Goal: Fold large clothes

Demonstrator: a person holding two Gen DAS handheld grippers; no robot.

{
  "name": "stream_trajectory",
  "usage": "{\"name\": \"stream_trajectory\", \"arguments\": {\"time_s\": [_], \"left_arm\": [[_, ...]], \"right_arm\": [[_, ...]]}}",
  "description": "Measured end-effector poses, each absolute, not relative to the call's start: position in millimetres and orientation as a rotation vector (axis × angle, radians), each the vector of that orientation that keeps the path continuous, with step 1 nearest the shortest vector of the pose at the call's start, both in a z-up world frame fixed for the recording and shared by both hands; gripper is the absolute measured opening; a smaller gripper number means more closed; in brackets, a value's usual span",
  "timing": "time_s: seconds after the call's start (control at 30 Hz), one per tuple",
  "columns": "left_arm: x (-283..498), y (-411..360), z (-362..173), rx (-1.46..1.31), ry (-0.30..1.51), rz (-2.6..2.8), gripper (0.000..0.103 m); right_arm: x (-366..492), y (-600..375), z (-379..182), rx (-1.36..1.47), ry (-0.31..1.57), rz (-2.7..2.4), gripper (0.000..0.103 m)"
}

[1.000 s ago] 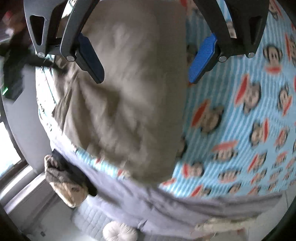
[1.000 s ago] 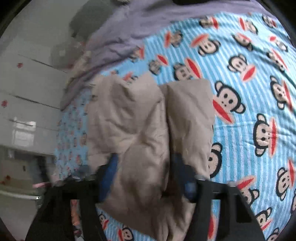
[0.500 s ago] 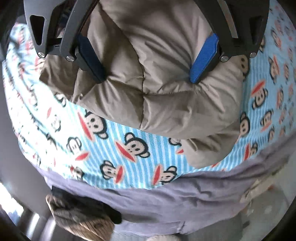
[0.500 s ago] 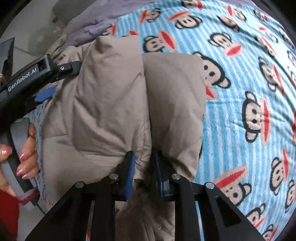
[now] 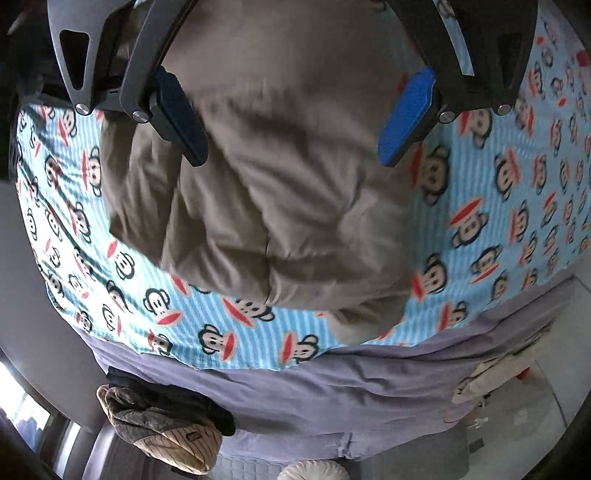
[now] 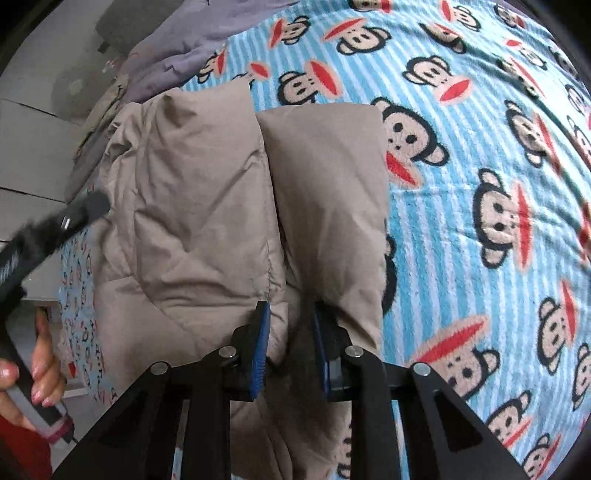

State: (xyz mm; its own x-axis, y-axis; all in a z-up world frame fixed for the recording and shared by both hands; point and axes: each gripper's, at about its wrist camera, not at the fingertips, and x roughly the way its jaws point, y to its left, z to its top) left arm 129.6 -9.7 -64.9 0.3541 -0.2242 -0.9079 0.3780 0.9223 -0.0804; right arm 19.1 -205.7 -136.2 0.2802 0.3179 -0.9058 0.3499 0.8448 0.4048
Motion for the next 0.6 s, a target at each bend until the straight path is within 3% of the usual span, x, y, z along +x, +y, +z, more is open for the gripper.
{"name": "stream_trajectory", "arguments": {"time_s": [0.5,0.57,0.6], "left_arm": [[51.6,54.0,-45.0,0.118,1.202,-0.323,0.093],[38.7,60.5,-42.8,0.114,1.208,-0.323,0.096],[31.7,64.2,-41.4,0.11,1.208,-0.322,0.096]], "right_arm": [[-47.4,-181.7,-77.7,0.597,1.278,-0.021,0.026],[-56.1,-176.3,-70.1,0.579,1.277,-0.032,0.035],[-59.0,-174.2,-66.6,0.568,1.273,-0.04,0.047]]}}
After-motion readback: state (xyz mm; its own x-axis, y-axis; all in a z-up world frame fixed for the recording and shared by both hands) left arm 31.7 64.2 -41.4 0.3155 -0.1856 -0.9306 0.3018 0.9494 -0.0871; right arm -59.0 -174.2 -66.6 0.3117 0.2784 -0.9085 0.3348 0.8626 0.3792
